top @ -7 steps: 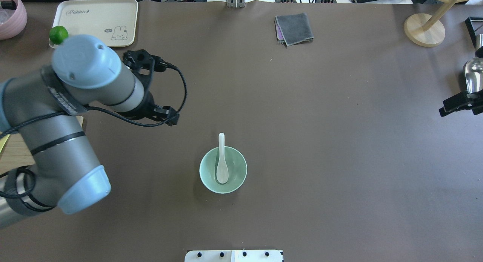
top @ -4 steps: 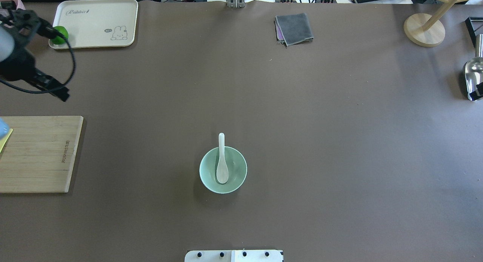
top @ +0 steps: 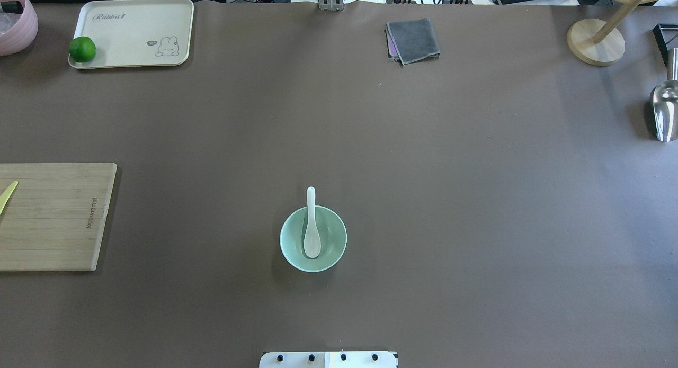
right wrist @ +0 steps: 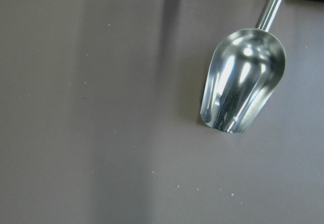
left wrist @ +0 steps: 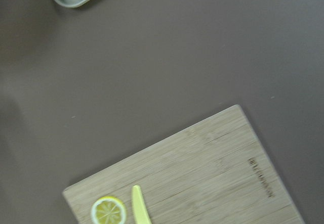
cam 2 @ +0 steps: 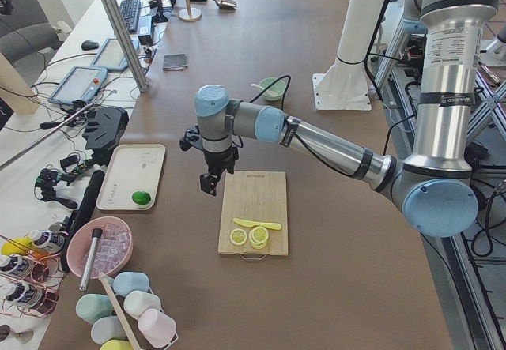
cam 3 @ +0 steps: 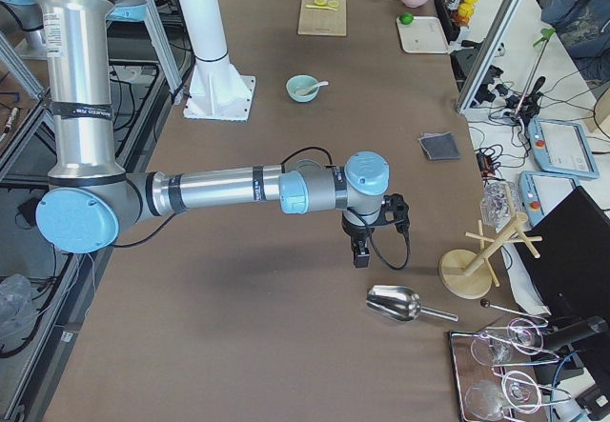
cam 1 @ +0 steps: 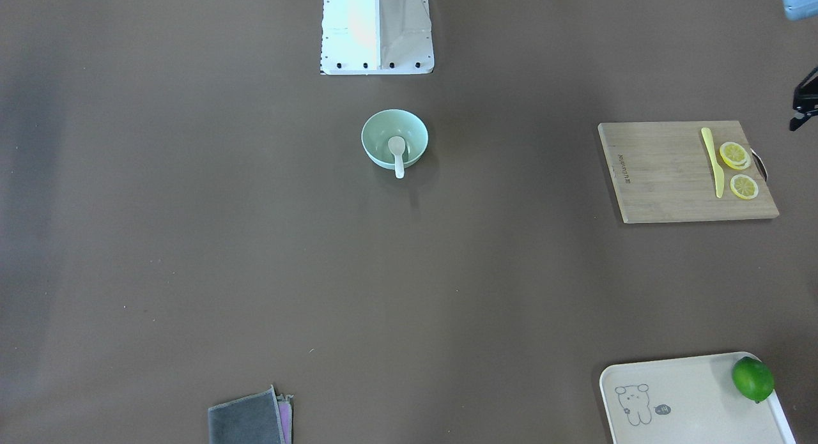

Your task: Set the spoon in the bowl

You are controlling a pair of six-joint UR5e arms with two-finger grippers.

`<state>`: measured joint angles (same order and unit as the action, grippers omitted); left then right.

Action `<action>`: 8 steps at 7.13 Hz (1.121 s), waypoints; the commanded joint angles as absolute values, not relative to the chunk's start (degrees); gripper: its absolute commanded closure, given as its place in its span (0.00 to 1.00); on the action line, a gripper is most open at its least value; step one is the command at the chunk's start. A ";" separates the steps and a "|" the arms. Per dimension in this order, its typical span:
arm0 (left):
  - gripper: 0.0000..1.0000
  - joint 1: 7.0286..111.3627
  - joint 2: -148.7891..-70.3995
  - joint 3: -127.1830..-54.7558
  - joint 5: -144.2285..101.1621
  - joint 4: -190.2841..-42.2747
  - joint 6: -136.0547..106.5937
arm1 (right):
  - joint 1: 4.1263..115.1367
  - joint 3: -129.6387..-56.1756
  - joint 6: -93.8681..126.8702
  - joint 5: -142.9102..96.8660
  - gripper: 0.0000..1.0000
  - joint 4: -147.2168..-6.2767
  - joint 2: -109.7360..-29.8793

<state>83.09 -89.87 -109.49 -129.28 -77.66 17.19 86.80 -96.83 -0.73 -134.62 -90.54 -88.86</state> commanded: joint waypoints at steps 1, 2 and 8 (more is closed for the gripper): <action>0.02 87.97 -85.70 -107.06 -129.99 -77.87 20.30 | 89.12 -97.12 -4.13 -134.74 0.00 -92.73 -88.85; 0.02 87.98 -83.87 -105.31 -130.34 -77.87 20.22 | 89.12 -97.03 -4.13 -134.74 0.00 -92.72 -88.94; 0.02 89.03 -84.47 -103.45 -132.81 -80.07 20.21 | 89.82 -97.38 -4.13 -136.05 0.00 -92.72 -89.91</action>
<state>89.00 -84.54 -103.55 -133.07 -80.08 20.13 89.59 -97.30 -4.13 -135.48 -92.72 -89.68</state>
